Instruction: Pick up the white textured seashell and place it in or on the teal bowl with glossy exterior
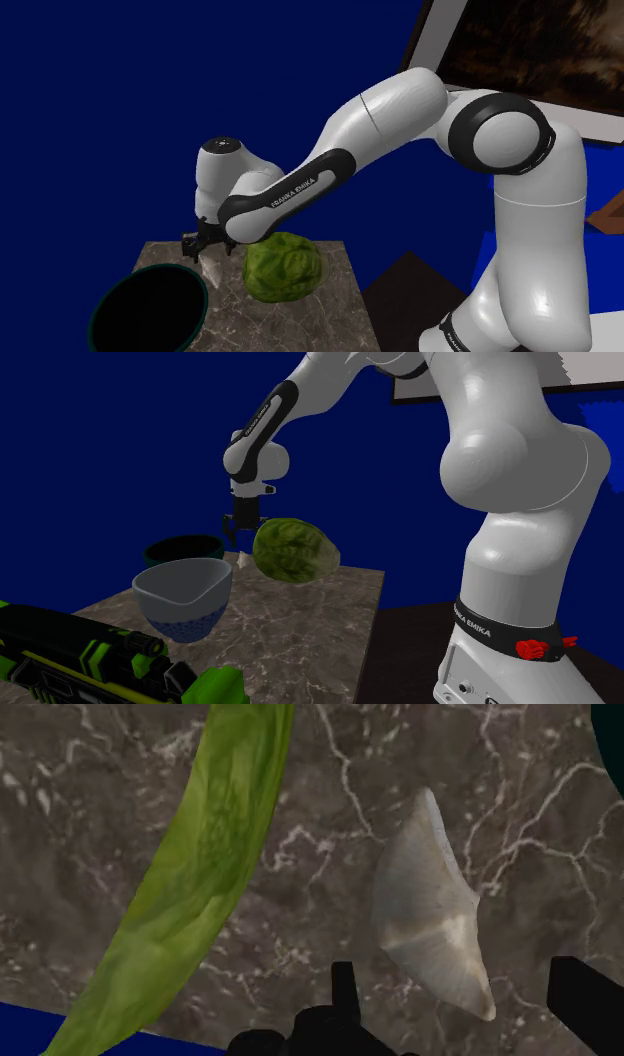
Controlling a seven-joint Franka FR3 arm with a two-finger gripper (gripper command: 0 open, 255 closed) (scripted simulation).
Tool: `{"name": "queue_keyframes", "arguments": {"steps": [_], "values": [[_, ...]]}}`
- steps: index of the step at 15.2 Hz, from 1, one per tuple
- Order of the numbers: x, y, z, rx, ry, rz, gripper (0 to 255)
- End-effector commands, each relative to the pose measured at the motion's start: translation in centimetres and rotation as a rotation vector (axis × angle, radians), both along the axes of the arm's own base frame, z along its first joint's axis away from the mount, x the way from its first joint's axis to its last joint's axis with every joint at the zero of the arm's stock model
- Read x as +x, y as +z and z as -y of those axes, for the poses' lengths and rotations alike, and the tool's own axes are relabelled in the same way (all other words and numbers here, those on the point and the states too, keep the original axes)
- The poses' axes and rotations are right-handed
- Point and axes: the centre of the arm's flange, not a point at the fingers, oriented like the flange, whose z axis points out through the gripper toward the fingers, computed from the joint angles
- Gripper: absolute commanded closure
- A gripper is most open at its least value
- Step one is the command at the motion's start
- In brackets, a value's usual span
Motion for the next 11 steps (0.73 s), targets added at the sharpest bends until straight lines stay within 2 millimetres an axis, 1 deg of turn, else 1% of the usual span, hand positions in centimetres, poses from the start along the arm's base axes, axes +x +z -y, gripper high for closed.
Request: {"name": "queue_keyframes", "arguments": {"steps": [1, 7, 8, 11], "values": [[1.0, -1.3, -0.8, -0.032, -0.105, -0.076, 0], [0.9, -4.4, -0.8, -0.032, -0.105, -0.076, 0], [0.9, -5.3, -0.8, -0.032, -0.105, -0.076, 0], [0.9, -5.3, -0.8, -0.032, -0.105, -0.076, 0]]}}
